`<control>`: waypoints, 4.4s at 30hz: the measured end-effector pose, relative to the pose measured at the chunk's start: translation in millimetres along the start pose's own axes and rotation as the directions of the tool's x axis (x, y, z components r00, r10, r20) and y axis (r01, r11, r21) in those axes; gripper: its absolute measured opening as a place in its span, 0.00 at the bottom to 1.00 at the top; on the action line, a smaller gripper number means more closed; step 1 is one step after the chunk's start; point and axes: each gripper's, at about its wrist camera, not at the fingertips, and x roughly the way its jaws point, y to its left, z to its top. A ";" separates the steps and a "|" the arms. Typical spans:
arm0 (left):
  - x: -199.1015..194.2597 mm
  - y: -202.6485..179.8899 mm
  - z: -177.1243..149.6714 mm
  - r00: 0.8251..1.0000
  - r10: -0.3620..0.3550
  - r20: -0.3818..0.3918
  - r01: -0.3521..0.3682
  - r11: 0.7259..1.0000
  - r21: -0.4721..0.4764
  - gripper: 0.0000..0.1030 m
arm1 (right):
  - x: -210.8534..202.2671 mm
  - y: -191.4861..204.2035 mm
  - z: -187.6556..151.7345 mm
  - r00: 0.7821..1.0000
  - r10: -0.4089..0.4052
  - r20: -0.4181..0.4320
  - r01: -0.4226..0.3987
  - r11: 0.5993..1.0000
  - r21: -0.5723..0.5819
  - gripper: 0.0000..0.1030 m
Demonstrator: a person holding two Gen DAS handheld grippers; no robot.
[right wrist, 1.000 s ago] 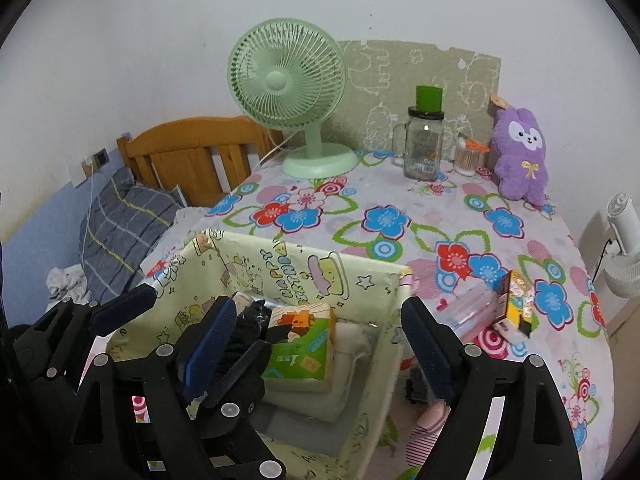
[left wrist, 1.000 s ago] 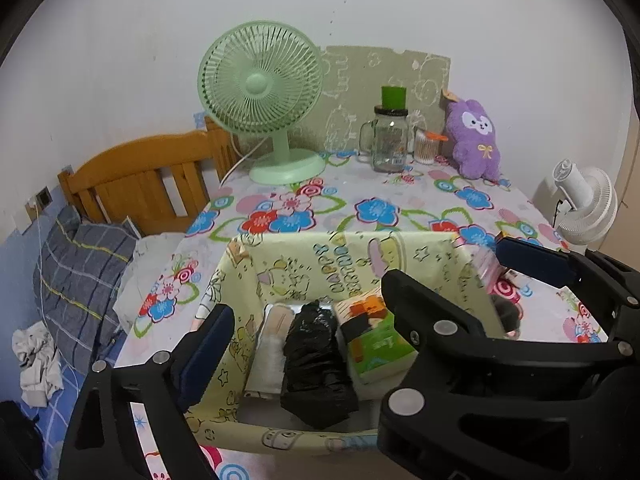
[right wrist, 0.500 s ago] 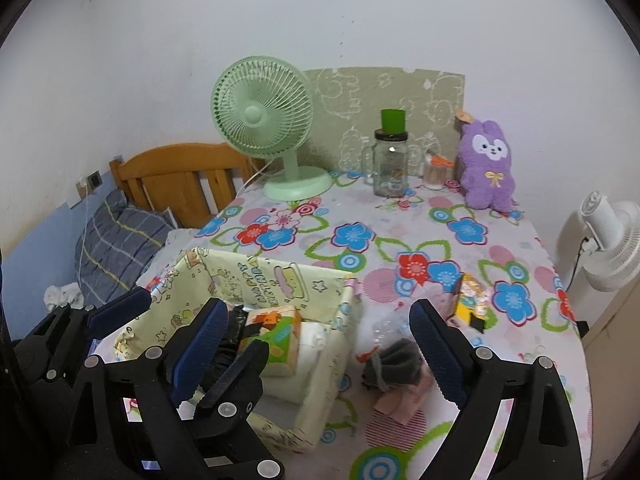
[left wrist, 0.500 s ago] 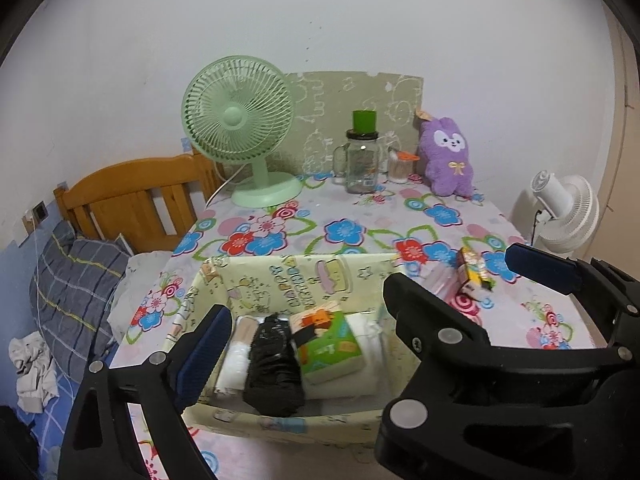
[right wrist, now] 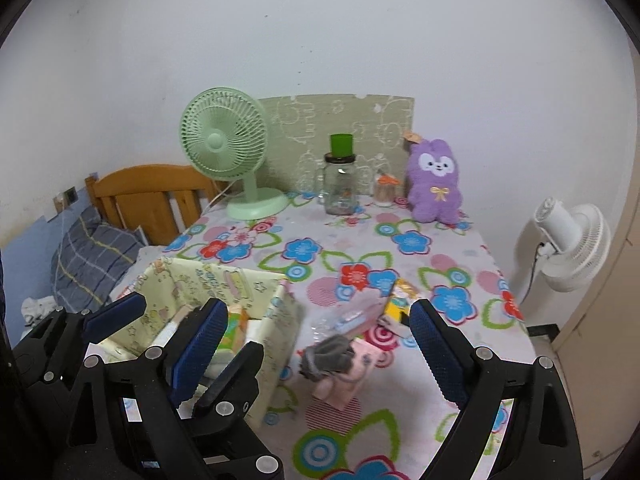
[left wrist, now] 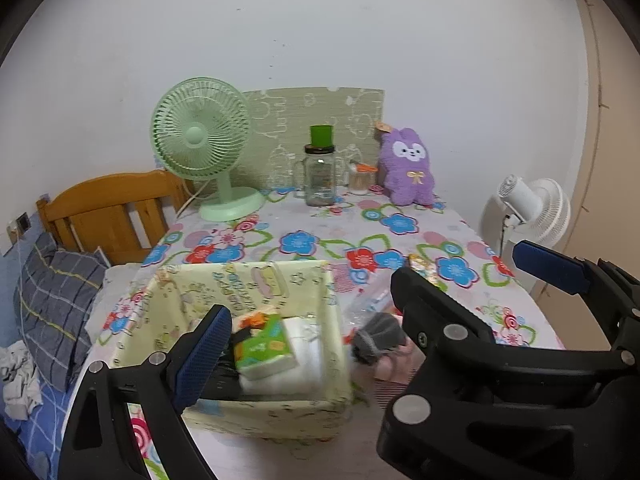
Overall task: Organize soft objects
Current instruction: 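Withdraw both tools from the box toward the gray pouch and snack bag, then grasp the gray drawstring pouch with the left tool, then move the right tool to the yellow cartoon snack bag while the left holds the pouch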
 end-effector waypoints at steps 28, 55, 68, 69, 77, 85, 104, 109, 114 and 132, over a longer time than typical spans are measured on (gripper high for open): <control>47.6 -70.6 -28.7 0.992 -0.077 -0.098 0.080 0.996 0.030 0.91 | 17.1 -72.4 -44.7 0.991 -0.123 -0.046 0.125 0.992 0.032 0.91; 99.4 -101.4 -22.7 0.988 -0.008 -0.156 0.015 0.999 0.039 0.84 | 61.2 -121.2 -50.9 0.986 -0.125 -0.109 0.136 0.986 0.100 0.91; 131.0 -94.1 -25.2 0.972 0.119 -0.203 -0.118 0.993 0.013 0.76 | 97.0 -130.0 -53.5 0.983 -0.089 -0.159 0.107 0.988 0.108 0.92; 131.7 -94.4 -25.3 0.972 0.123 -0.202 -0.123 0.992 0.014 0.76 | 99.1 -130.3 -53.8 0.983 -0.088 -0.163 0.107 0.988 0.109 0.92; 138.5 -94.3 -26.8 0.968 0.135 -0.211 -0.134 0.991 0.018 0.70 | 109.8 -132.6 -55.3 0.979 -0.091 -0.184 0.114 0.987 0.114 0.92; 144.7 -81.7 -24.2 0.964 0.151 -0.220 -0.157 0.988 -0.009 0.30 | 115.7 -126.2 -50.9 0.979 -0.088 -0.183 0.106 0.990 0.091 0.92; 147.0 -85.1 -4.6 0.985 -0.012 -0.172 0.009 1.000 -0.018 0.23 | 134.7 -121.1 -28.5 0.980 -0.080 -0.181 0.094 0.993 0.074 0.92; 162.5 -81.5 -8.3 0.979 -0.030 -0.203 0.023 0.999 -0.040 0.23 | 152.1 -118.7 -31.3 0.974 -0.080 -0.213 0.095 0.993 0.063 0.91; 168.1 -80.6 -10.6 0.977 -0.041 -0.209 0.031 0.998 -0.053 0.27 | 164.5 -122.2 -35.1 0.971 -0.044 -0.235 0.067 0.993 0.092 0.86; 172.0 -82.6 -12.7 0.969 -0.078 -0.233 0.070 0.997 -0.038 0.51 | 181.5 -122.5 -39.1 0.952 0.057 -0.302 -0.013 0.989 0.145 0.34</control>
